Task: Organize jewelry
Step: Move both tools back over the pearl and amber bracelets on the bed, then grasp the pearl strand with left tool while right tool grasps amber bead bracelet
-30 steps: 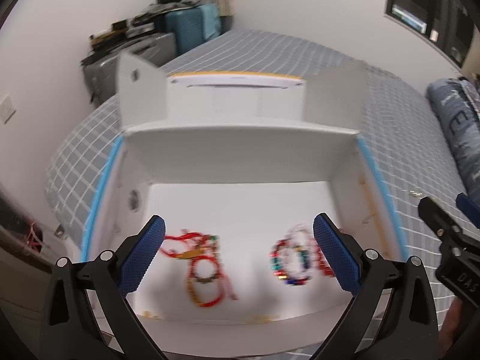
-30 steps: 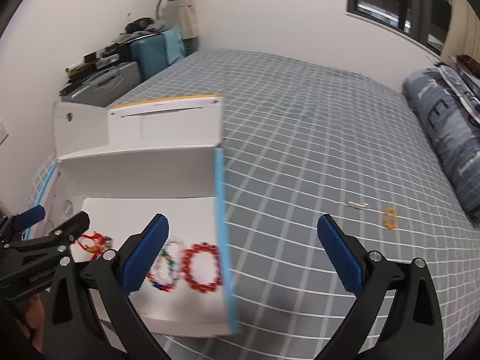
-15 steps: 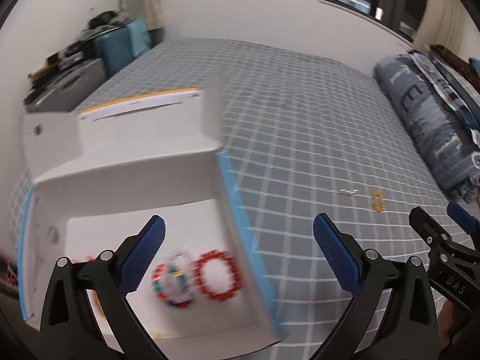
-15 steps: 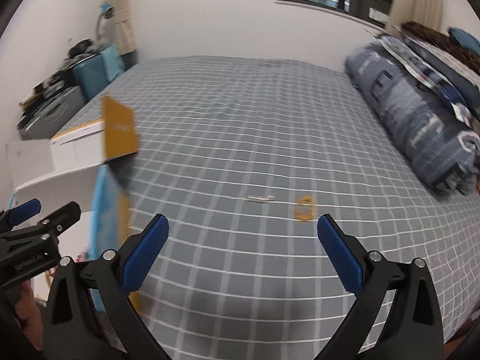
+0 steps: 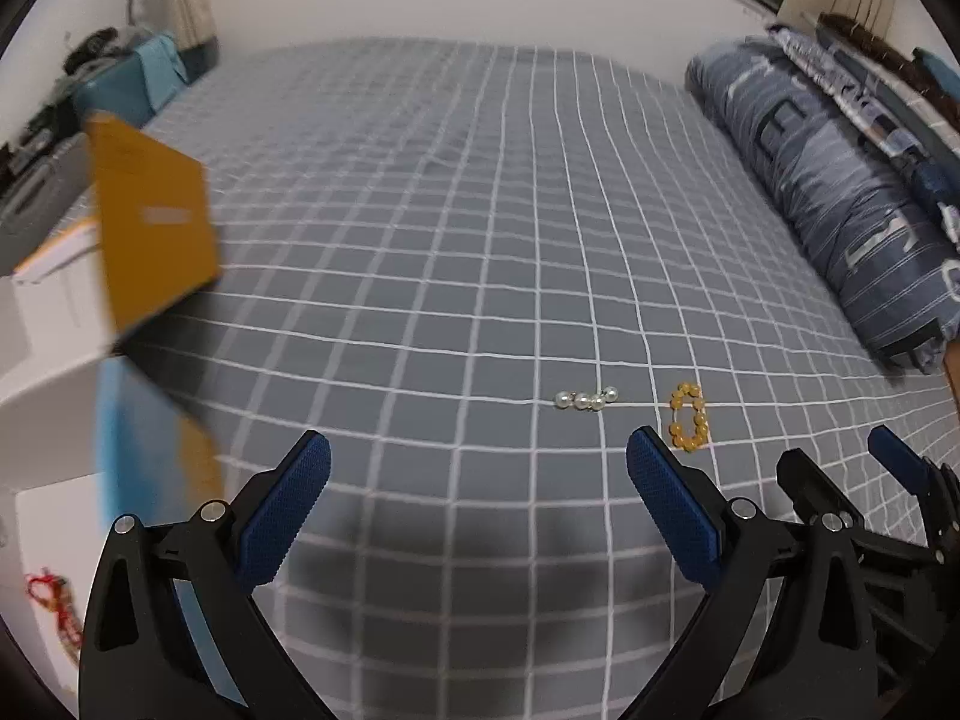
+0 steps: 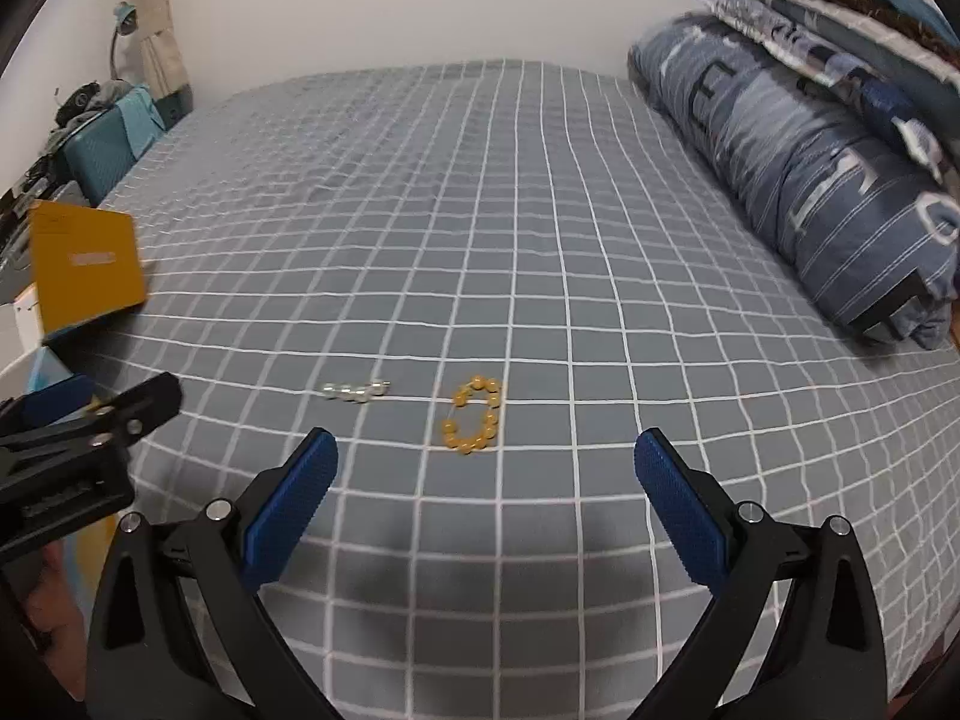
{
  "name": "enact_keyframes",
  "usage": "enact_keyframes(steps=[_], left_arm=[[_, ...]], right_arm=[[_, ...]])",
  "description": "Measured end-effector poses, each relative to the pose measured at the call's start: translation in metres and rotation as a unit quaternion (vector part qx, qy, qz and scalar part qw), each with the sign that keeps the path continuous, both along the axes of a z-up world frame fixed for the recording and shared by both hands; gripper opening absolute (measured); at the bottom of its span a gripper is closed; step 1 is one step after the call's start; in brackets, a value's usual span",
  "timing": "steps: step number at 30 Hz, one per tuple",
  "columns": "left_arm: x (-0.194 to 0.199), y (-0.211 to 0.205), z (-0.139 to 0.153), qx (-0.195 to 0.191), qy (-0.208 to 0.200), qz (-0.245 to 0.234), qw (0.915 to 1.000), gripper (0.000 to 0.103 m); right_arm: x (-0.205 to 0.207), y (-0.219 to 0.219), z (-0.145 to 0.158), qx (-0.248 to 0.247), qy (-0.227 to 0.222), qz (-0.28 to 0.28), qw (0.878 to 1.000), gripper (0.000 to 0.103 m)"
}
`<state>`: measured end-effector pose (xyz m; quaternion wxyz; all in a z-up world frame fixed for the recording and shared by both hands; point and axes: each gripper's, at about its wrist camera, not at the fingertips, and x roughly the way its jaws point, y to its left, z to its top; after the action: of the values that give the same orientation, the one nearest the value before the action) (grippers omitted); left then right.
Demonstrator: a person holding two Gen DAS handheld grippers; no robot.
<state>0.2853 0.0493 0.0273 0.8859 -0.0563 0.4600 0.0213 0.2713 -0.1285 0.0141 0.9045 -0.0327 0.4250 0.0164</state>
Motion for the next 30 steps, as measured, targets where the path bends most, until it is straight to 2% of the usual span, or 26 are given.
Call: enact_keyframes(steps=[5,12,21,24,30], left_arm=[[0.038,-0.015,-0.032,0.000,0.020,-0.008,0.9998,0.097],[0.077,-0.033,-0.078,-0.003,0.041,-0.021,0.9989,0.097],[0.098,-0.048,-0.104,-0.004,0.045,-0.027,0.9986,0.094],[0.100,-0.051,-0.106,0.002,0.042,-0.031,0.9986,0.087],[0.099,-0.055,-0.109,0.018,0.047,-0.039,0.9980,0.057]], right_arm=[[0.031,-0.006,-0.033,-0.004,0.018,0.012,1.000,0.095],[0.059,-0.016,-0.076,0.000,0.037,0.027,0.999,0.084],[0.078,-0.025,-0.104,0.025,0.038,0.029,0.999,0.069],[0.080,-0.023,-0.109,0.016,0.038,0.033,0.999,0.064],[0.078,-0.019,-0.109,0.017,0.039,0.043,0.998,0.044]])
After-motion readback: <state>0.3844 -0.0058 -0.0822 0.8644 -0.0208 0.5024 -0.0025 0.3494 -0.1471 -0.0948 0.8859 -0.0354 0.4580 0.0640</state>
